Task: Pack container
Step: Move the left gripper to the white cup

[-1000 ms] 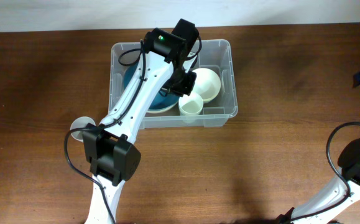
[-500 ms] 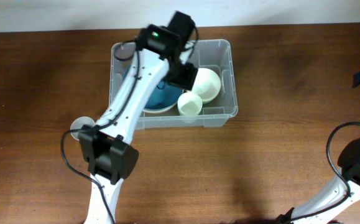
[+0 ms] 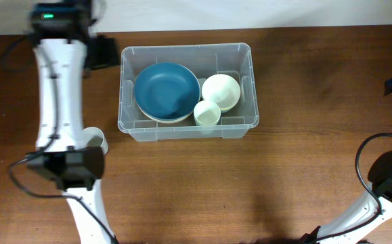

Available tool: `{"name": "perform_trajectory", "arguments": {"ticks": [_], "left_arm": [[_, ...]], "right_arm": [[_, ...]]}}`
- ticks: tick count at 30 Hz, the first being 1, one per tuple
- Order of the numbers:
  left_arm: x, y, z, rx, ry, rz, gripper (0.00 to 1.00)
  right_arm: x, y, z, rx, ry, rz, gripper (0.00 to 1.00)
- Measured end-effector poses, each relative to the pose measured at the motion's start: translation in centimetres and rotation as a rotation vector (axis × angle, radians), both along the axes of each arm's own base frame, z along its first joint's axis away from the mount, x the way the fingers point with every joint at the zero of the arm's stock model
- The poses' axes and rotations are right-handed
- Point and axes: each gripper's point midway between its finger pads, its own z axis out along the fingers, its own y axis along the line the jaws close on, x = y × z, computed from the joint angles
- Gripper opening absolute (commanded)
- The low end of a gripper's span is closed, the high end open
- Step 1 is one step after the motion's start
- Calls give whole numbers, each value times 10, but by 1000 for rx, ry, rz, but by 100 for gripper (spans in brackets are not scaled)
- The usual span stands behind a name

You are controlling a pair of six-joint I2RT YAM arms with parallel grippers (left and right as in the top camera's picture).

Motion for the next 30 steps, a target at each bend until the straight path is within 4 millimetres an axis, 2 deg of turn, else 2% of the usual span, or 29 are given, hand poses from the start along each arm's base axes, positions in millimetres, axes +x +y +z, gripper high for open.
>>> {"name": "perform_trajectory", "arguments": {"ticks": [2,5,9,12,19,21,30], "left_arm": [[-14,21,1,-10,20,55,100],[-49,41,-6,-25,93,136,100],[-96,47,-26,-28,212,234,100],[-115,45,-49,-31,263,280,100],[-139,38,-118,-68,364,326,100],[-141,39,-129,-85,368,339,100],[-144,68,-138,-137,336,445,100]], "right_arm": [[0,0,0,0,0,0,99],[0,0,0,0,0,0,99],[0,0,0,0,0,0,99],[0,0,0,0,0,0,99],[0,0,0,0,0,0,99],[0,0,0,0,0,0,99],[0,0,0,0,0,0,99]]}}
